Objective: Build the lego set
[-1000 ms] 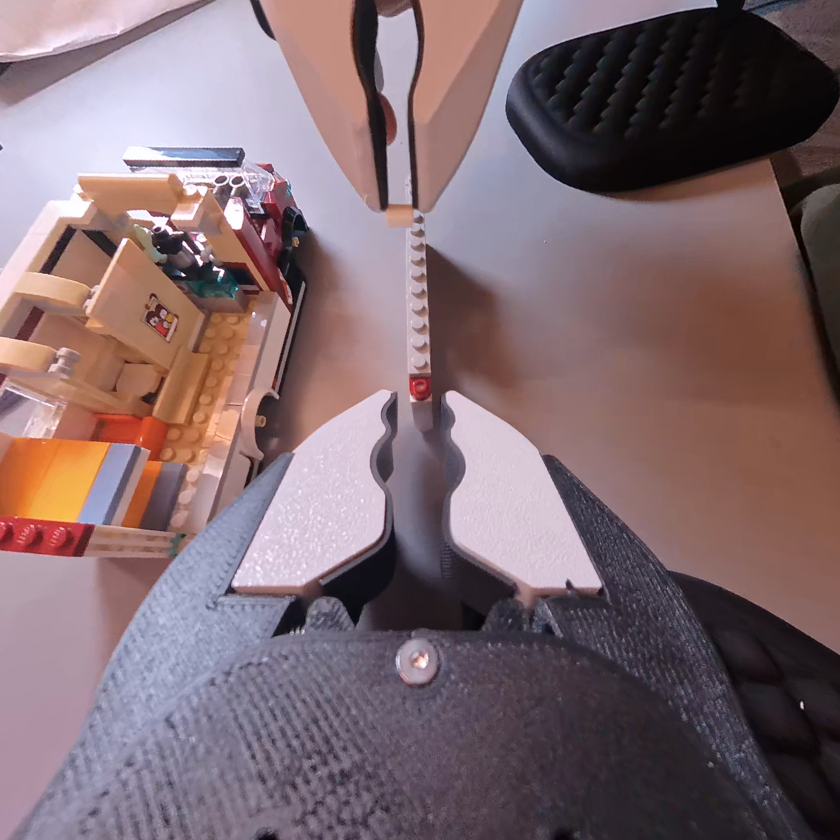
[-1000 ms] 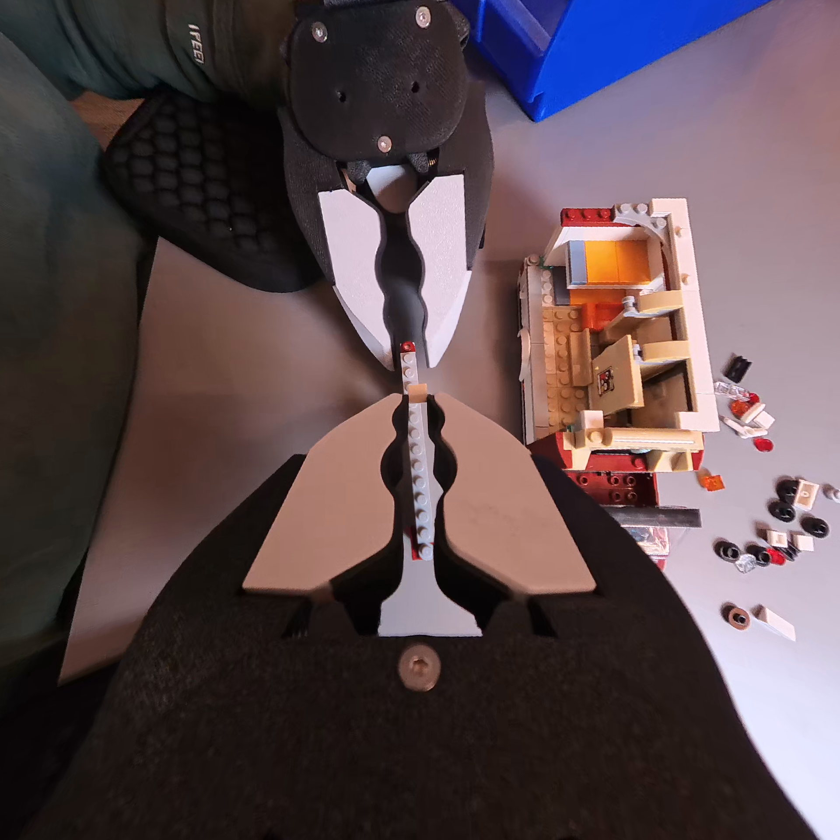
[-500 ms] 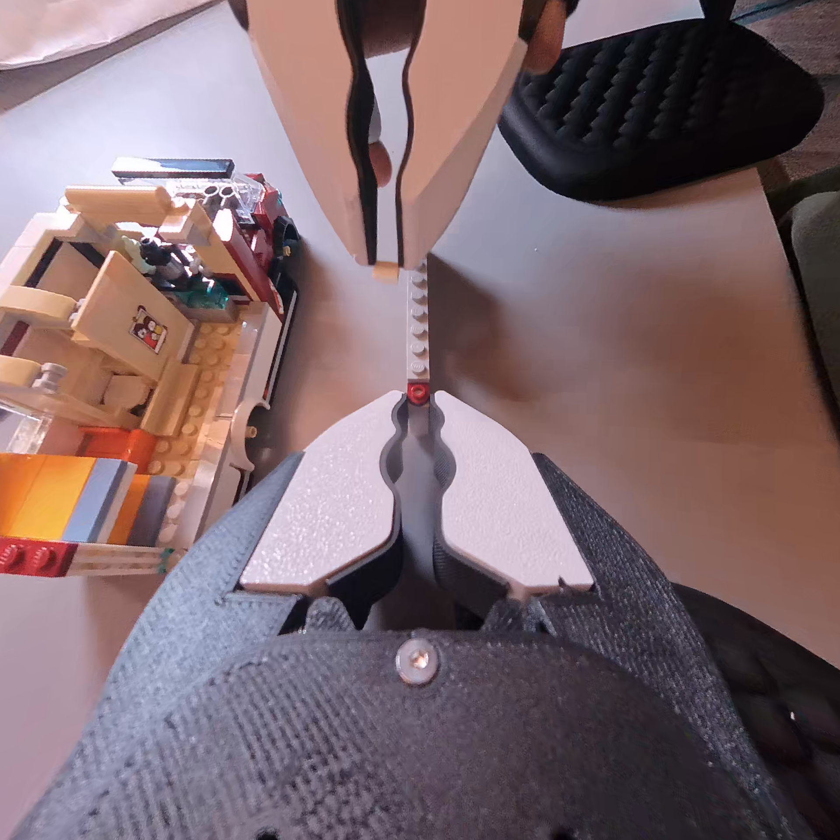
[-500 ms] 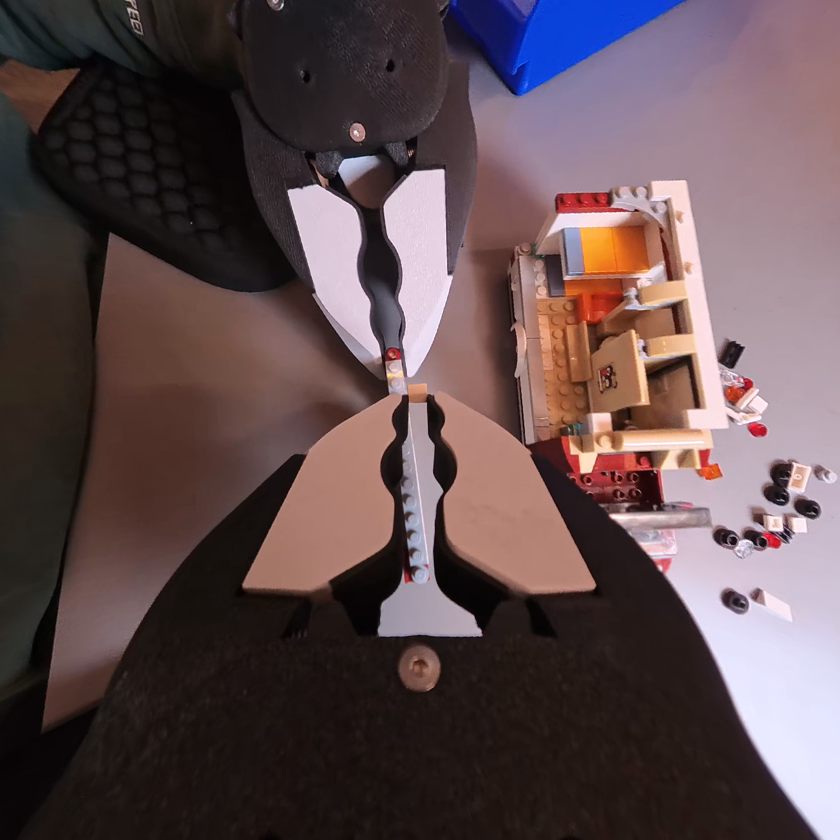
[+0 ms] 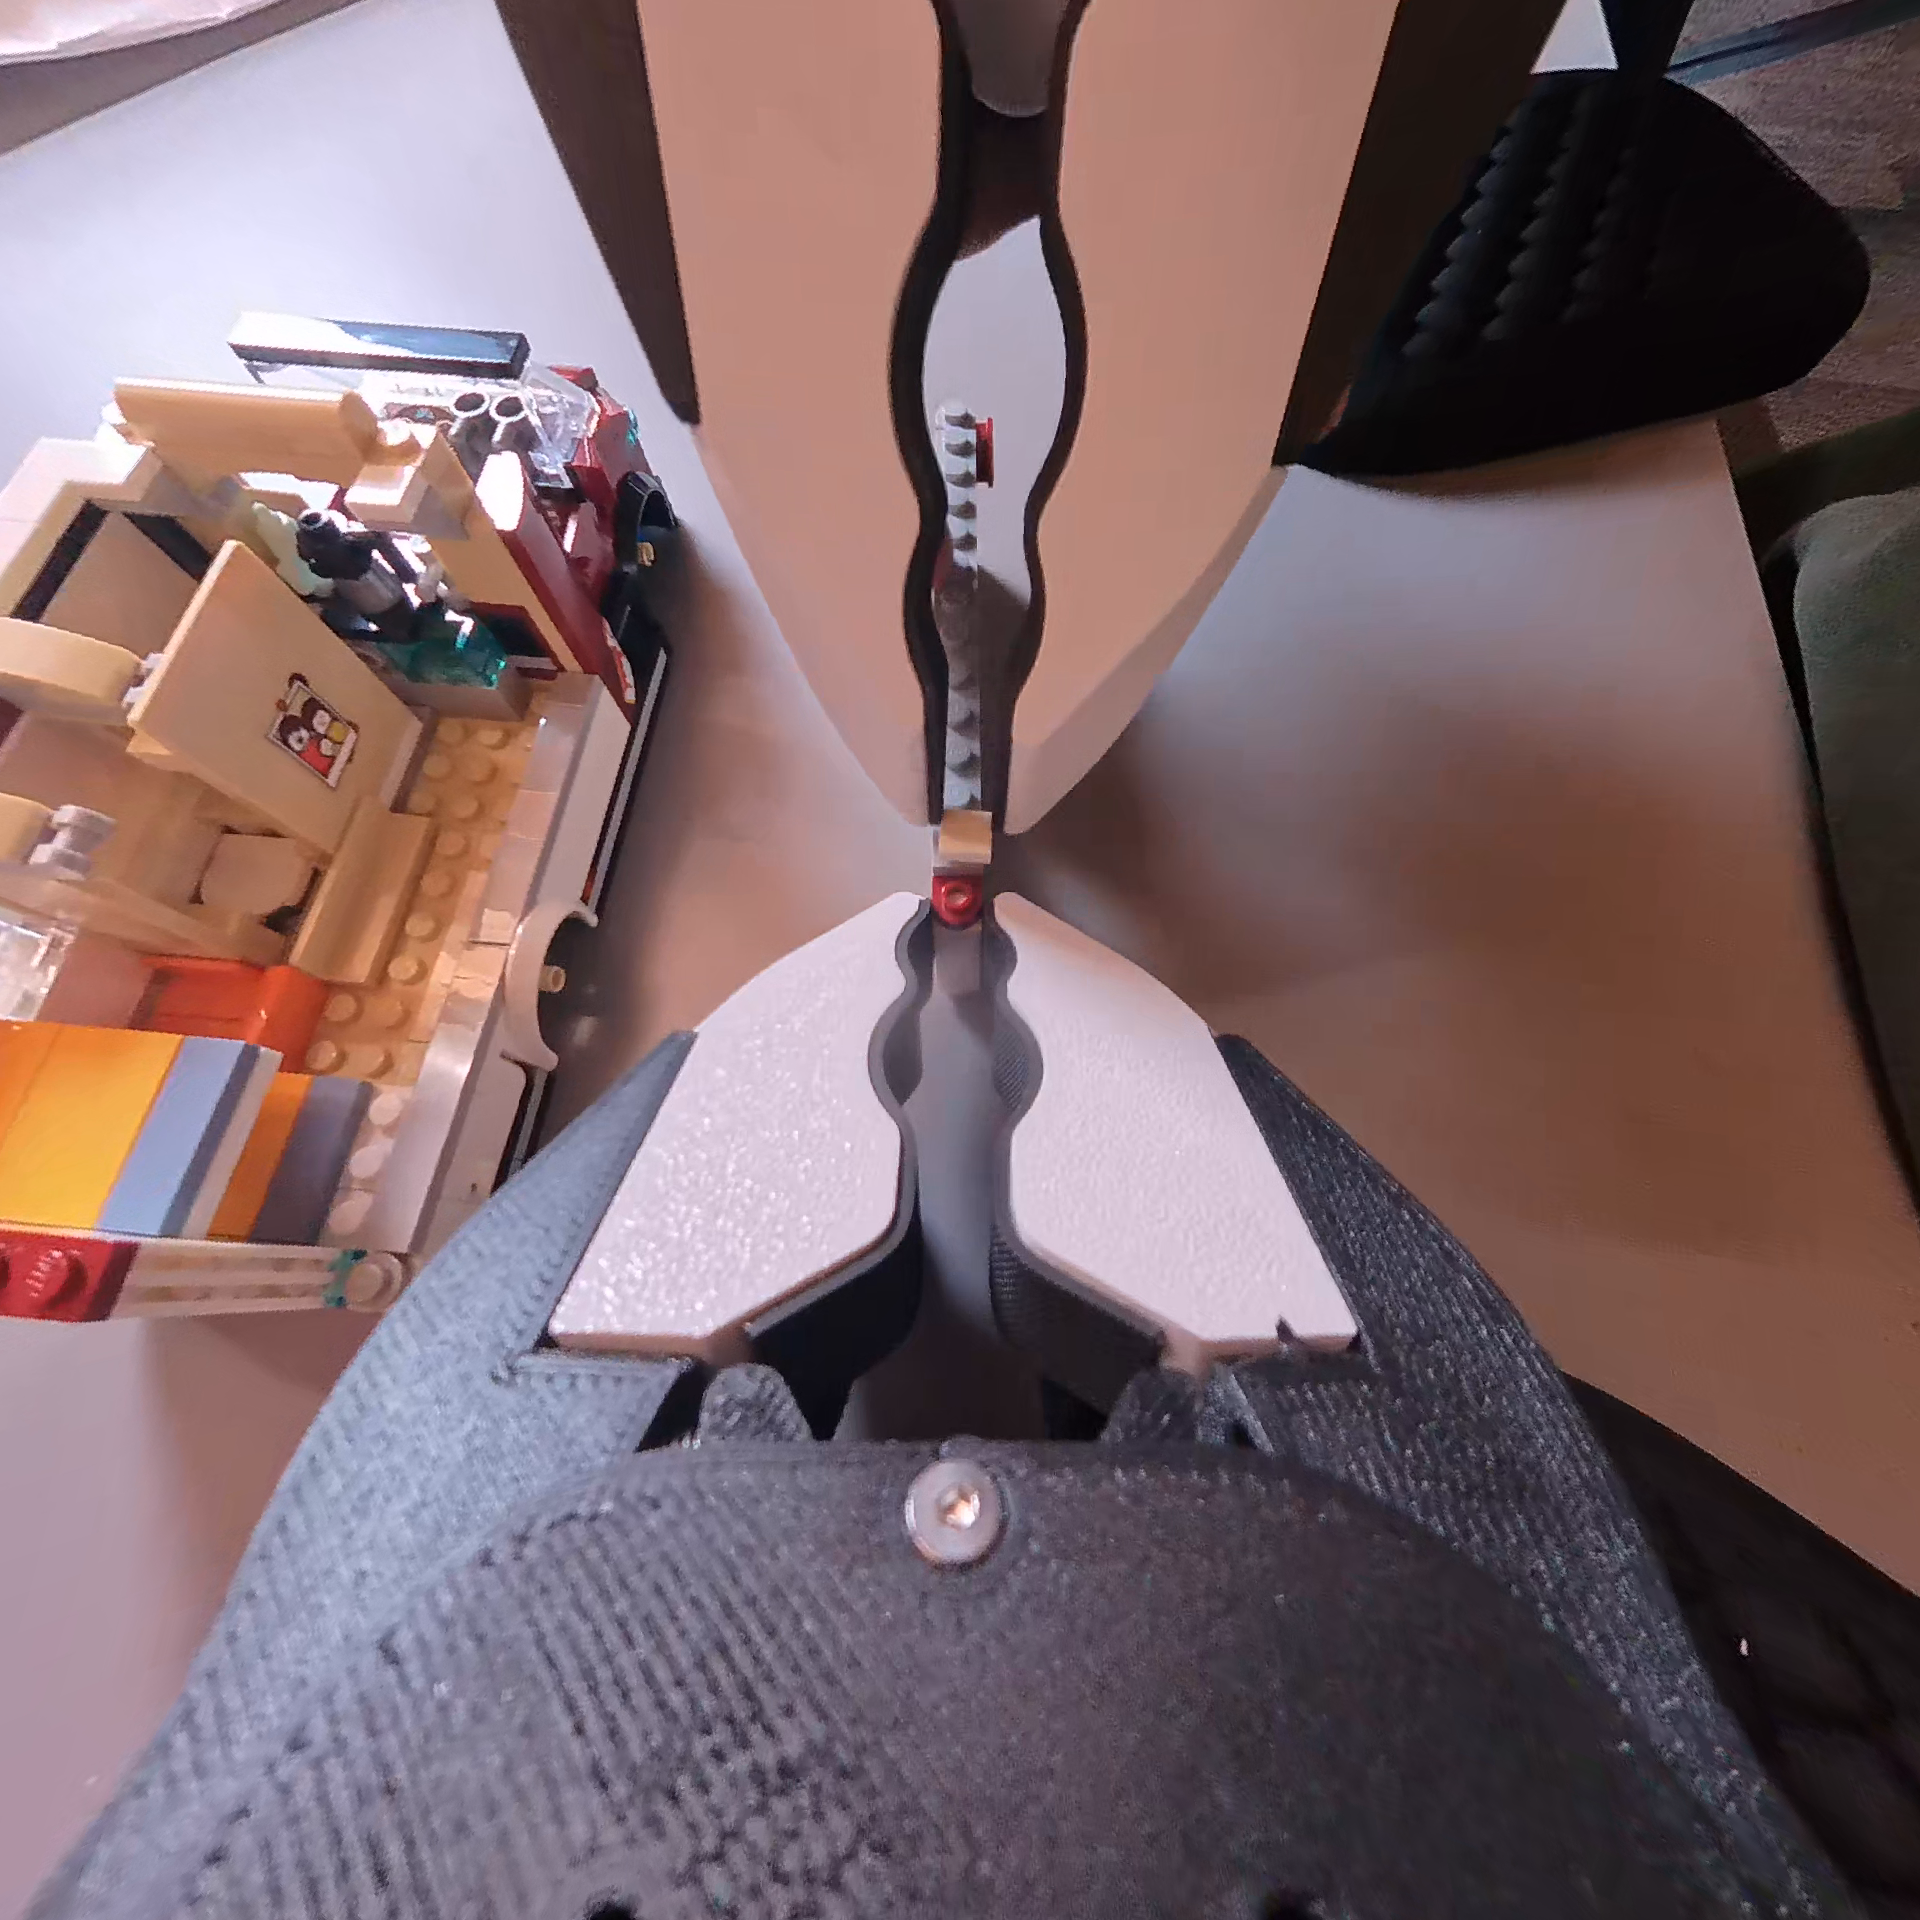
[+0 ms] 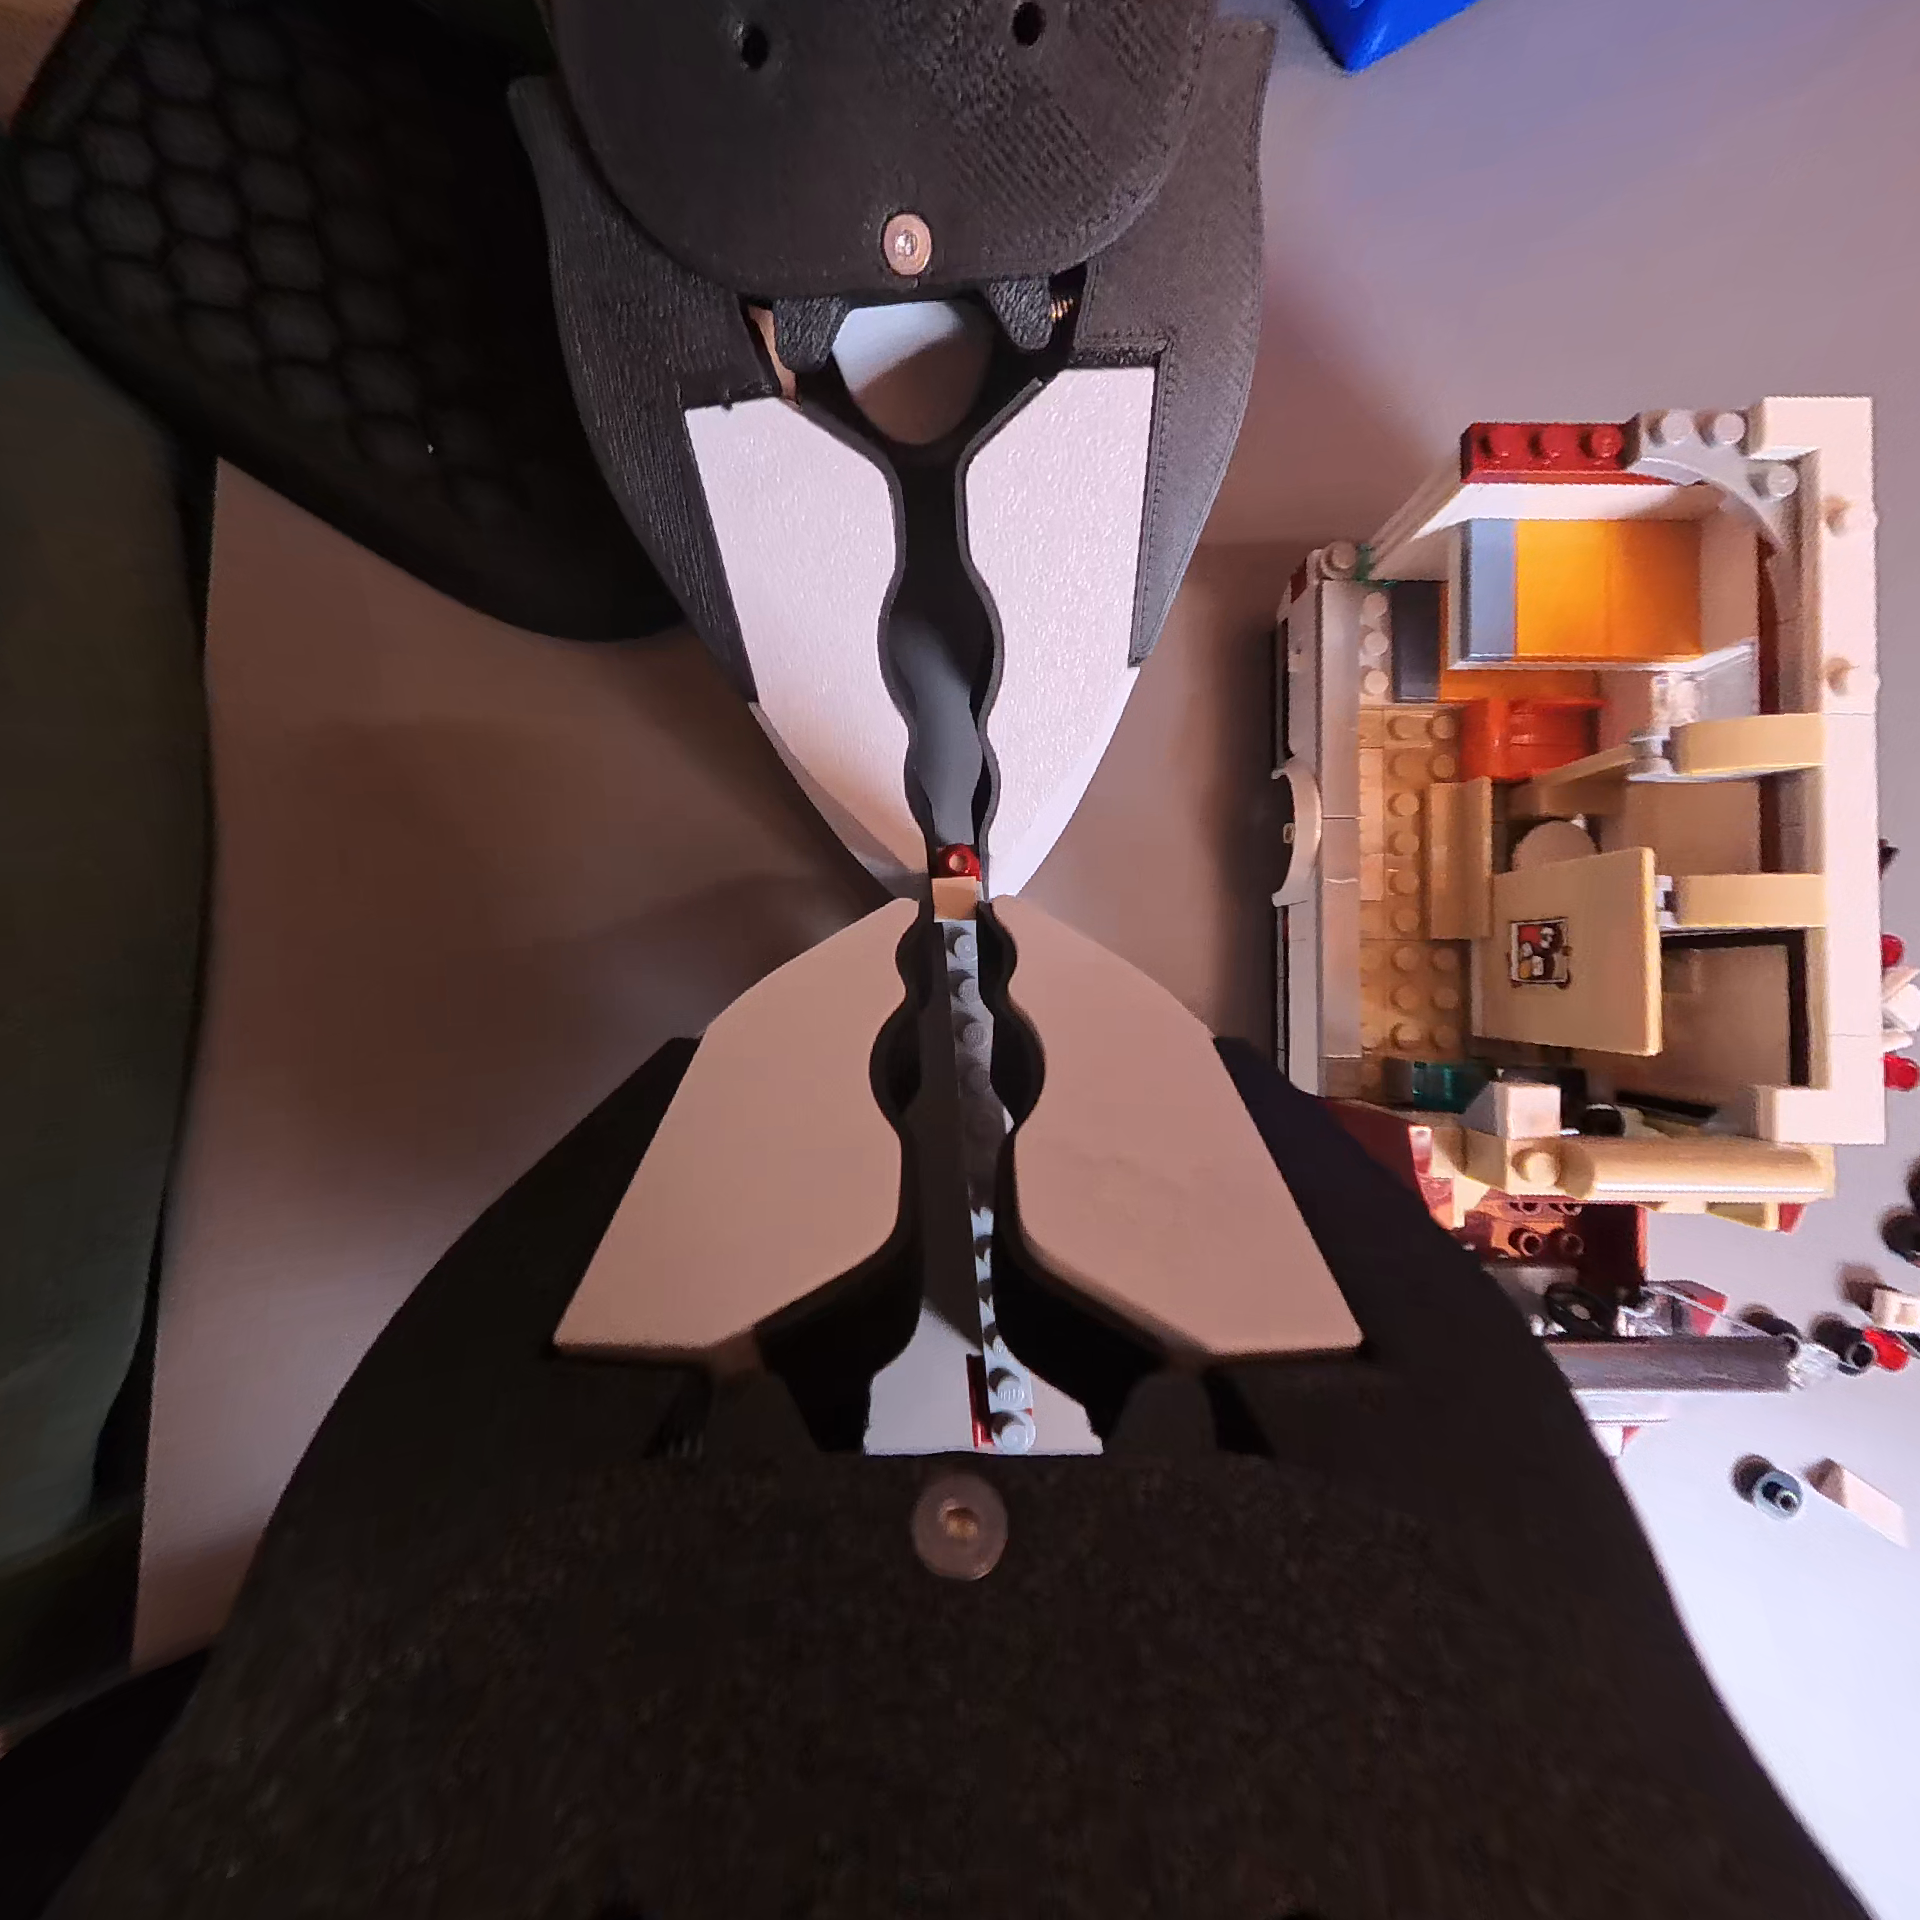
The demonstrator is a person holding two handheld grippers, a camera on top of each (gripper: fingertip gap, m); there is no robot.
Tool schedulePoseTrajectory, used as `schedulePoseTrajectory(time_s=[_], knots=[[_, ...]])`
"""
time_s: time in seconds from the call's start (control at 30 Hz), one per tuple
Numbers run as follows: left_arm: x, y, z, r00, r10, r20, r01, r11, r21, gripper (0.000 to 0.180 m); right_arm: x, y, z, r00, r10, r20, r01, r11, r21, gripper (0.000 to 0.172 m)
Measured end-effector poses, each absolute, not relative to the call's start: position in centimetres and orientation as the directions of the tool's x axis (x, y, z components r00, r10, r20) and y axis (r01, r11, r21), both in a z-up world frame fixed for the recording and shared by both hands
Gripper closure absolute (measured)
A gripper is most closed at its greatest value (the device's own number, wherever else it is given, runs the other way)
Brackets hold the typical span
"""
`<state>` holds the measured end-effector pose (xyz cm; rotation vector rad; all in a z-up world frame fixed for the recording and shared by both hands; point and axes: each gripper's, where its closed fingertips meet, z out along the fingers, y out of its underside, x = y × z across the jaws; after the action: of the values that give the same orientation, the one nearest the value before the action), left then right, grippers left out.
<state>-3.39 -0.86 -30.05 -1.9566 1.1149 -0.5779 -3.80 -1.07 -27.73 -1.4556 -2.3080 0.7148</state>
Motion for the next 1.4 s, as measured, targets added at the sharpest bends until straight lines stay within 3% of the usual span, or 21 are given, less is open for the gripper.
schedulePoseTrajectory(time_s=[0.4,1.4], knots=[[-3.3,-0.9,-29.8,0.504,-0.864,-0.025,-0.5,-0.267,-0.824,0.166,-3.6,-1.0,-28.0,-0.46,0.888,0.017,0.765,0.406,-0.499,0.165],[-3.4,-0.8,-28.9,0.514,-0.858,0.005,-0.444,-0.27,-0.854,0.172,-4.1,-1.5,-27.0,-0.466,0.884,-0.026,0.737,0.372,-0.564,0.163]])
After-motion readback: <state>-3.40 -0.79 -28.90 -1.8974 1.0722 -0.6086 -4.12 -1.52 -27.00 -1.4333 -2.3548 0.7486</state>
